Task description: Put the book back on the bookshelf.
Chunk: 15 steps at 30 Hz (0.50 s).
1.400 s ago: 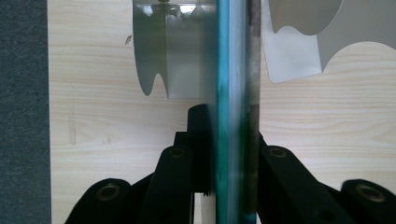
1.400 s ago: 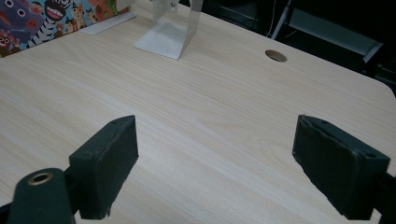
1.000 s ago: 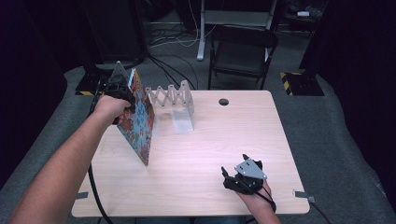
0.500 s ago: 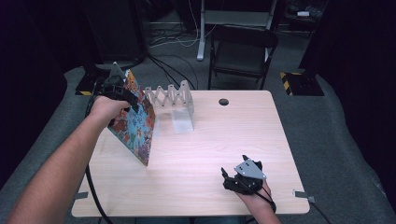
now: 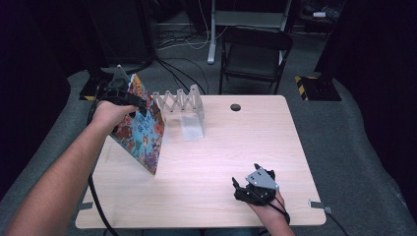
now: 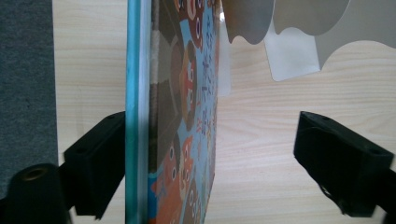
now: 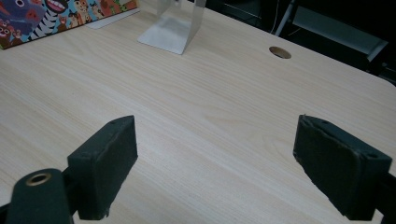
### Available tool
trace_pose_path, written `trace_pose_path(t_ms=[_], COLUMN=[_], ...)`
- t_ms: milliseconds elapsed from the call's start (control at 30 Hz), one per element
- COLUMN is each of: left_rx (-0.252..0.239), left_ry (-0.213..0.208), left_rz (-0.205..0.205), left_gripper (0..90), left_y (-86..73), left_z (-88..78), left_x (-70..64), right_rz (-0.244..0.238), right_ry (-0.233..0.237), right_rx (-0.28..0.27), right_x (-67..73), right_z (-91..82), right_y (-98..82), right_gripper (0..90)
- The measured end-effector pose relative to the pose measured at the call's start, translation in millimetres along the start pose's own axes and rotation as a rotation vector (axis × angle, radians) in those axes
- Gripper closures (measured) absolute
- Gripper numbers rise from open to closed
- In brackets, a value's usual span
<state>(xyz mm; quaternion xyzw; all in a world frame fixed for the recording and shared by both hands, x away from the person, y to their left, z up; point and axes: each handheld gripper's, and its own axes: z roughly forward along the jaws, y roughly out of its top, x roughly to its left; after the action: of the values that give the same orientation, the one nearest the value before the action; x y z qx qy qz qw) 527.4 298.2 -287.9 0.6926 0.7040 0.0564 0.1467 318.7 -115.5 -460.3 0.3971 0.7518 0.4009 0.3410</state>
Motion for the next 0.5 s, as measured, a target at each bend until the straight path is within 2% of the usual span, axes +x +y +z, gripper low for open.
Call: trace_pose_path(t_ms=[133, 267, 400, 500], left_rx=[-0.008, -0.057, -0.103, -0.139], left_ry=[0.0, 0.005, 0.022, -0.024], left_rz=[0.004, 0.017, 0.074, 0.101], left_gripper=[6.5, 2.3, 0.5, 0.0], left_y=[-0.1, -1.9, -8.0, -17.8], left_z=[-3.5, -15.1, -25.5, -30.9], left_x=[0.4, 0.4, -1.2, -1.4], right_rz=[-0.004, -0.008, 0.003, 0.013], right_ry=[0.001, 0.001, 0.001, 0.004], right_rx=[-0.002, -0.004, -0.003, -0.005], right_x=[-0.5, -1.6, -2.3, -4.6], right_z=[0.3, 0.1, -0.5, 0.2], right_y=[-0.3, -0.2, -0.8, -1.8], right_gripper=[13.0, 12.9, 11.5, 7.7])
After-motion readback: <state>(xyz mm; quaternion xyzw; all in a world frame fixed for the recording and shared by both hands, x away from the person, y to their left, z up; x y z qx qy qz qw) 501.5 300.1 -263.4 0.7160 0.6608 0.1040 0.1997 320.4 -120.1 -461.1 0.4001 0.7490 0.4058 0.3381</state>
